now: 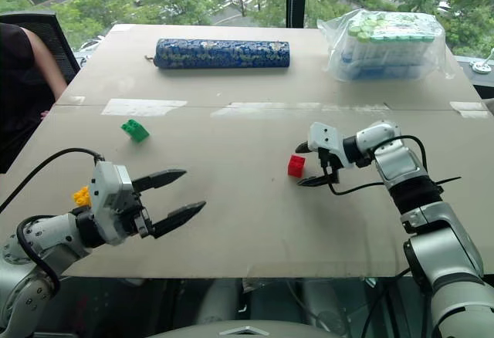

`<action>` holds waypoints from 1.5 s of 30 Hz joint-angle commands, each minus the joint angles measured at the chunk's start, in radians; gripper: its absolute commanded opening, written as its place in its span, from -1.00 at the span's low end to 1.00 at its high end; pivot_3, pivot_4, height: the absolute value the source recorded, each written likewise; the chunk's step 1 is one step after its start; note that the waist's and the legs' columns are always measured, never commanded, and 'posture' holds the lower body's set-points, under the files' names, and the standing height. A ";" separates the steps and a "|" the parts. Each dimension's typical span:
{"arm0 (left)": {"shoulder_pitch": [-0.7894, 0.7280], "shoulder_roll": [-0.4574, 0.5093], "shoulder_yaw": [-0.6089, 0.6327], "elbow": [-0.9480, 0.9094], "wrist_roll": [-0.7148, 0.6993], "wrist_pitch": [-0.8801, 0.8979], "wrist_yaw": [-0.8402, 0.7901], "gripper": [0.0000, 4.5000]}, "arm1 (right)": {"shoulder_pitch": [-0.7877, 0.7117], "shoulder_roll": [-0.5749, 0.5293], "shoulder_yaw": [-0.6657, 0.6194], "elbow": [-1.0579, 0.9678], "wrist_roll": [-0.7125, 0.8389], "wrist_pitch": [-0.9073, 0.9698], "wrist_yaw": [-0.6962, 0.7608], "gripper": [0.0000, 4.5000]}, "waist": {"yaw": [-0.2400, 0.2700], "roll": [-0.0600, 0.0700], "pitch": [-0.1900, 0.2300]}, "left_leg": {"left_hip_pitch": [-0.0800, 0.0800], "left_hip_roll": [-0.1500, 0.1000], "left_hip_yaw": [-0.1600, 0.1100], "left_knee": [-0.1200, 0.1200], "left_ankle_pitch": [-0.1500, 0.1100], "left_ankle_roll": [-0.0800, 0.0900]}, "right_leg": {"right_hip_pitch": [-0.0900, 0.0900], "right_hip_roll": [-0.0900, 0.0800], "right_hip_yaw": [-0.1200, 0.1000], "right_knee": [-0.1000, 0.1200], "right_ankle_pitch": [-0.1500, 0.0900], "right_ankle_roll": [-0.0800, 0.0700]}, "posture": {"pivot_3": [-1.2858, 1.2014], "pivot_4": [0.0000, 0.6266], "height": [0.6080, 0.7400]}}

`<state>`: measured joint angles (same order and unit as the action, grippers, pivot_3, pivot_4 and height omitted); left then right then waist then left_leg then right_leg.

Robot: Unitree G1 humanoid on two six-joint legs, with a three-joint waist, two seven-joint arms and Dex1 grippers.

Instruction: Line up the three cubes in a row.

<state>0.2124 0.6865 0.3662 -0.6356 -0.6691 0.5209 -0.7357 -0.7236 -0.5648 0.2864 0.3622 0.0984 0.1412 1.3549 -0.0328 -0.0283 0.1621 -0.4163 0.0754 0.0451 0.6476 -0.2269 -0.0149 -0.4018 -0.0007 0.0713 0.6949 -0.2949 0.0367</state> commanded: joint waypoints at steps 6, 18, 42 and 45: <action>-0.199 -0.083 0.101 0.148 0.083 0.192 0.434 1.00 | 0.210 -0.012 -0.300 -0.540 0.403 0.272 -0.100 0.99 | -0.001 -0.002 0.000 | 0.000 0.000 -0.003 0.000 0.000 0.000 | 0.001 0.000 -0.001 0.001 0.000 0.000 | 0.03 -0.52 1.00; -0.644 0.236 -0.148 0.798 0.267 0.179 0.133 1.00 | 0.357 -0.040 -0.331 -0.881 0.517 0.368 -0.304 0.99 | 0.005 -0.004 0.000 | 0.001 -0.001 -0.006 0.001 0.000 0.000 | 0.004 0.000 -0.005 0.000 0.000 0.000 | 0.03 -0.52 1.00; -1.131 0.165 -0.372 1.514 0.482 -0.343 -0.615 -0.45 | 0.474 -0.158 -0.409 -1.048 0.608 0.399 -0.472 1.00 | 0.022 -0.008 0.001 | -0.016 -0.001 -0.009 0.005 0.000 0.000 | -0.008 0.001 -0.009 0.001 0.000 0.000 | 0.03 -0.52 1.00; -1.083 0.119 -0.451 1.336 0.477 -0.345 -0.758 -0.45 | 0.514 -0.165 -0.431 -1.066 0.609 0.402 -0.499 1.00 | 0.025 -0.008 0.001 | -0.016 -0.001 -0.010 0.005 0.000 0.000 | -0.008 0.000 -0.010 0.000 0.000 0.000 | 0.03 -0.52 1.00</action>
<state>-0.8915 0.8289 -0.0437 0.8183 -0.1737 0.1914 -1.4050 -0.2258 -0.7182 -0.0989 -0.6575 0.6932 0.5445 0.8776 -0.0082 -0.0364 0.1634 -0.4323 0.0739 0.0349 0.6528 -0.2267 -0.0153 -0.4091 -0.0007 0.0610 0.6953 -0.2948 0.0371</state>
